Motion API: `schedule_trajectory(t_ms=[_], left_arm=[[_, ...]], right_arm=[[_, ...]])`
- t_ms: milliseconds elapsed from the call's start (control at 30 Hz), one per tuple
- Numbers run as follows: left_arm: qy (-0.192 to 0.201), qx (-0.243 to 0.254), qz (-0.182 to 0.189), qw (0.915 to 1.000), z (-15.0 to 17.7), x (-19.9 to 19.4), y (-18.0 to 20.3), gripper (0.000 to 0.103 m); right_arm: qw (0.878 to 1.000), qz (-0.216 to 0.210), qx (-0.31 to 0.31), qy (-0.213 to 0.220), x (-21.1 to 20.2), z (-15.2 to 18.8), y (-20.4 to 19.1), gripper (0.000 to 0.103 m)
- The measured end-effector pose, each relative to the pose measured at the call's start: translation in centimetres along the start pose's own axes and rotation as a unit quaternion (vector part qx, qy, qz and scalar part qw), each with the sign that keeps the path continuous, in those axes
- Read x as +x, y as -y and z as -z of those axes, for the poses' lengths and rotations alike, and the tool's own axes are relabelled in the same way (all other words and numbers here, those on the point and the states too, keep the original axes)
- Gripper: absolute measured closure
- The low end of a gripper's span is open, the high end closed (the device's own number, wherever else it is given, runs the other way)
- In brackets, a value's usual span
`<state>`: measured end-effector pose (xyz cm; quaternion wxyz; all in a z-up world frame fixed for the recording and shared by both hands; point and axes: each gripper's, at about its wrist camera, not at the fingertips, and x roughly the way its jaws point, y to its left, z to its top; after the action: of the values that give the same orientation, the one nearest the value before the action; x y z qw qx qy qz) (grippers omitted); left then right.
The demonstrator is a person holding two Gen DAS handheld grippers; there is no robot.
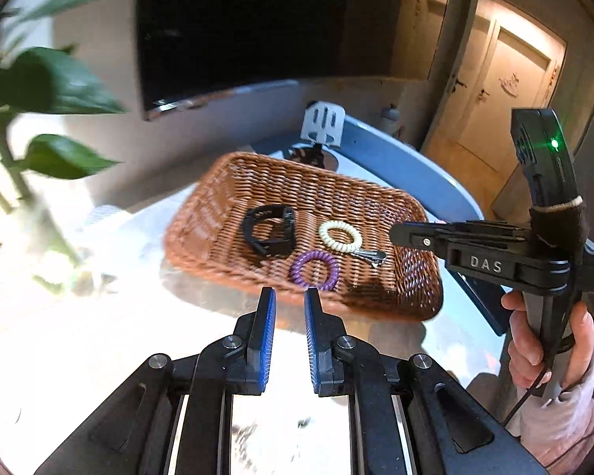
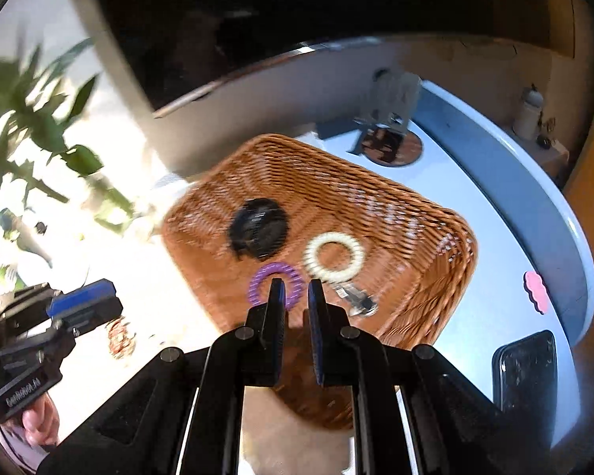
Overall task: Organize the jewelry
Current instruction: 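Carry both coil hair ties into the wicker basket and open both tools, then move both tools back toward the clear bead bracelet and light blue clip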
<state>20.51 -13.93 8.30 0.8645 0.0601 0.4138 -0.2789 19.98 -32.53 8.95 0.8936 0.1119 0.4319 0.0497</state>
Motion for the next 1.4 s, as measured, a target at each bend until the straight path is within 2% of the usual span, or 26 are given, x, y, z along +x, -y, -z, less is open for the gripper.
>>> schedule_trajectory(t_ms=[167,267,367,633,667,733,833,1067,1167,1200,1300,1400], left_arm=[[0.027,-0.017,-0.017,0.9993,2.8,-4.4,-2.1,0.084],[0.033,-0.036,-0.025,0.9985,4.9,-6.0,-3.5,0.08],[0.032,-0.058,-0.027,0.9974,7.3,-6.8,-5.1,0.08],[0.009,-0.109,-0.004,0.994,14.0,-5.9,-7.6,0.079],[0.006,-0.115,0.0,0.9933,14.7,-5.5,-7.7,0.08],[-0.002,-0.127,0.008,0.9918,15.8,-4.7,-7.8,0.079],[-0.012,-0.142,0.018,0.9896,17.2,-3.5,-7.8,0.08],[-0.014,-0.155,0.029,0.9874,17.8,-2.7,-8.0,0.08],[-0.017,-0.161,0.028,0.9865,17.4,-2.2,-8.1,0.08],[-0.018,-0.162,0.028,0.9862,17.3,-2.0,-8.1,0.08],[-0.023,-0.163,0.029,0.9859,16.9,-1.3,-8.0,0.08],[-0.029,-0.16,0.03,0.9863,16.5,-0.6,-7.6,0.08]], right_arm=[[0.999,-0.017,-0.041,0.018,-2.0,2.9,-3.8,0.087],[0.997,-0.025,-0.064,0.029,-2.4,5.0,-5.8,0.086],[0.995,-0.053,-0.077,0.026,-2.0,7.3,-7.3,0.085],[0.989,-0.107,-0.102,-0.019,0.2,12.4,-9.8,0.084],[0.988,-0.112,-0.106,-0.021,0.3,13.0,-10.1,0.083],[0.986,-0.119,-0.118,-0.025,0.4,13.9,-10.9,0.074],[0.983,-0.114,-0.142,-0.026,0.6,15.1,-12.3,0.071],[0.979,-0.063,-0.191,-0.035,2.9,16.8,-14.5,0.071],[0.977,-0.058,-0.202,-0.044,4.0,17.1,-14.9,0.071],[0.976,-0.056,-0.206,-0.043,4.2,17.2,-15.0,0.074],[0.974,-0.049,-0.216,-0.042,4.7,17.5,-15.2,0.092],[0.975,-0.056,-0.214,-0.037,4.5,17.5,-14.8,0.094]])
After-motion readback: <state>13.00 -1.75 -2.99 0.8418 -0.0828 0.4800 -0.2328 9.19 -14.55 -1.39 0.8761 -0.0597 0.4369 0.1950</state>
